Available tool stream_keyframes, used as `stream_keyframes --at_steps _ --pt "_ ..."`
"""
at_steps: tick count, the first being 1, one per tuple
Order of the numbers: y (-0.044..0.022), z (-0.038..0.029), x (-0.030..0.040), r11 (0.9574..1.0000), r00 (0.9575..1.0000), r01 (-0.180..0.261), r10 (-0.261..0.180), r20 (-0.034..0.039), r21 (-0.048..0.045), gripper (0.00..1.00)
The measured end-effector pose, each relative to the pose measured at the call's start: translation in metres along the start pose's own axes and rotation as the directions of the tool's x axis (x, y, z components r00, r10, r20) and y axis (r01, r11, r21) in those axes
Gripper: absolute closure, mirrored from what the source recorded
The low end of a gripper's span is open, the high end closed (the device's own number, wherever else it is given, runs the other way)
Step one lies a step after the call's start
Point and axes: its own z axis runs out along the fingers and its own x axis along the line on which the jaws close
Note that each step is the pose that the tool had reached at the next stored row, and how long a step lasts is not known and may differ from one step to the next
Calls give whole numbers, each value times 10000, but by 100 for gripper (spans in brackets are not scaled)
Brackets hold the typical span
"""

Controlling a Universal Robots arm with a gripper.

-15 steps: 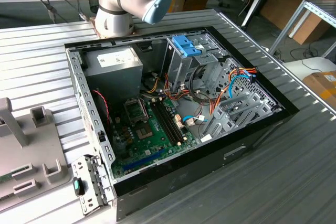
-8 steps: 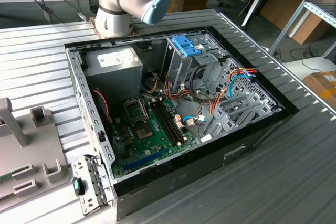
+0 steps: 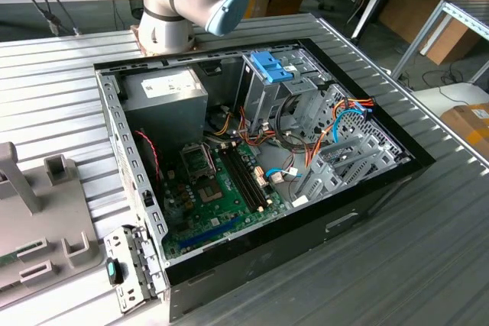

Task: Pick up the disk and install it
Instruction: 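Reach for the disk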

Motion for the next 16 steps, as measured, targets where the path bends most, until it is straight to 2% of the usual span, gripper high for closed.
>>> stream_keyframes --at_steps 3,5,11,14,15,16 --pt "15 3 -7 9998 9998 206 -206 -7 14 89" --pt "19 2 -36 9998 9998 206 -206 -9 18 89" --pt "18 27 -46 9998 9998 209 -209 -9 36 89" --pt "19 53 -46 9996 9998 205 -205 2 190 89" --pt "19 58 -47 9994 9998 201 -201 8 273 89" --pt "19 58 -47 9994 9998 201 -201 8 279 89"
